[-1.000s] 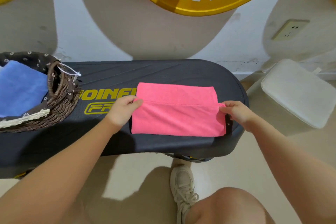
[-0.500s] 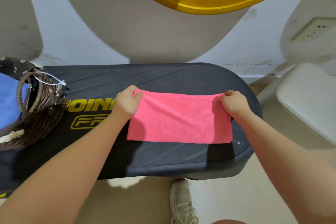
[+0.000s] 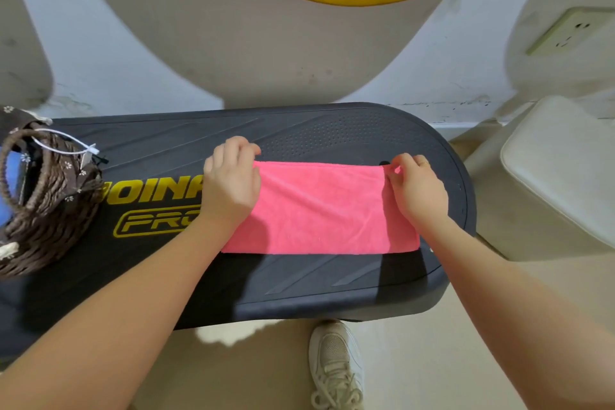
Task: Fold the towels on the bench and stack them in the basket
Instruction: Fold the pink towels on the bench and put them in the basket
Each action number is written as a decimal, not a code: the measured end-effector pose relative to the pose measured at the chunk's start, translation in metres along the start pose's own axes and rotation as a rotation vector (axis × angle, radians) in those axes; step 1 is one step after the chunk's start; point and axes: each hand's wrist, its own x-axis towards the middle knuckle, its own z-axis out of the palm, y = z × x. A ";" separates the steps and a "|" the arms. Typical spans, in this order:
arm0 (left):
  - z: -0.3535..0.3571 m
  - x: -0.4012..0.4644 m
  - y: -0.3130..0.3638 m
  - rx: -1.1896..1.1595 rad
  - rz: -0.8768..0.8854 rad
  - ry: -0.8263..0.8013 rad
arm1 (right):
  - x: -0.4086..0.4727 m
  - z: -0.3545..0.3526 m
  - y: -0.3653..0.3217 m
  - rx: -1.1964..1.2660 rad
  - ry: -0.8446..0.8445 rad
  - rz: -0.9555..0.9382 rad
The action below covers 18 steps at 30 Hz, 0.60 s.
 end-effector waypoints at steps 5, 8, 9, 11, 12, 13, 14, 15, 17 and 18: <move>0.019 -0.026 0.014 -0.124 0.143 -0.135 | 0.013 -0.001 -0.001 0.071 -0.026 0.066; 0.026 -0.030 0.014 -0.097 0.057 -0.299 | 0.018 -0.003 -0.004 0.088 -0.033 0.073; 0.025 -0.029 0.014 -0.079 0.054 -0.318 | 0.019 -0.004 -0.005 0.079 -0.028 0.072; 0.022 -0.027 0.014 -0.048 0.060 -0.345 | 0.020 -0.007 -0.003 0.077 -0.007 0.079; 0.021 -0.027 0.013 -0.037 0.061 -0.355 | 0.022 -0.008 -0.002 0.095 0.004 0.093; 0.021 -0.027 0.012 -0.020 0.063 -0.362 | 0.023 -0.009 0.000 0.119 0.009 0.115; 0.020 -0.027 0.011 0.008 0.068 -0.365 | 0.024 -0.009 0.000 0.136 0.004 0.141; 0.021 -0.027 0.010 0.044 0.076 -0.360 | 0.024 -0.009 0.001 0.140 -0.010 0.160; 0.022 -0.024 0.006 0.118 0.071 -0.352 | 0.024 -0.008 -0.001 0.108 -0.030 0.178; 0.022 -0.022 0.005 0.143 0.056 -0.357 | 0.024 -0.007 -0.004 0.081 -0.030 0.184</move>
